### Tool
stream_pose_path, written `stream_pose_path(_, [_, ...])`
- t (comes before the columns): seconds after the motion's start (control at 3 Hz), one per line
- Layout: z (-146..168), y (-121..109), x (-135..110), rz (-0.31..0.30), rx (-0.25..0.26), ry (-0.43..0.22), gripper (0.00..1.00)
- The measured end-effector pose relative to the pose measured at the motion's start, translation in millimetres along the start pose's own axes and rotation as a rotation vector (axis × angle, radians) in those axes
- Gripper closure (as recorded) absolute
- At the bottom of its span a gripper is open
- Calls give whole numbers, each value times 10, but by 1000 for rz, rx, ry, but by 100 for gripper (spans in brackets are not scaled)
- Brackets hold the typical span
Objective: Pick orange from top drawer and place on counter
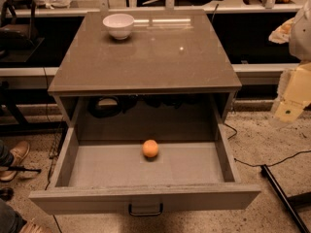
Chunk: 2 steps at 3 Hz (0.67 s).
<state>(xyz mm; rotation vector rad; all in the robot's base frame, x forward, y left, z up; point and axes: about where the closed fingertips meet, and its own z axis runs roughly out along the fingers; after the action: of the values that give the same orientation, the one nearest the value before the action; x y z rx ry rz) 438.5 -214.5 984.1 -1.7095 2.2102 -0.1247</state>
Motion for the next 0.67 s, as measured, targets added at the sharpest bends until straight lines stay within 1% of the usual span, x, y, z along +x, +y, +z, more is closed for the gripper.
stream_pose_path(0.33, [0, 0, 0, 0, 0, 0, 0])
stream_pose_path(0.67, [433, 59, -24, 17, -47, -147, 0])
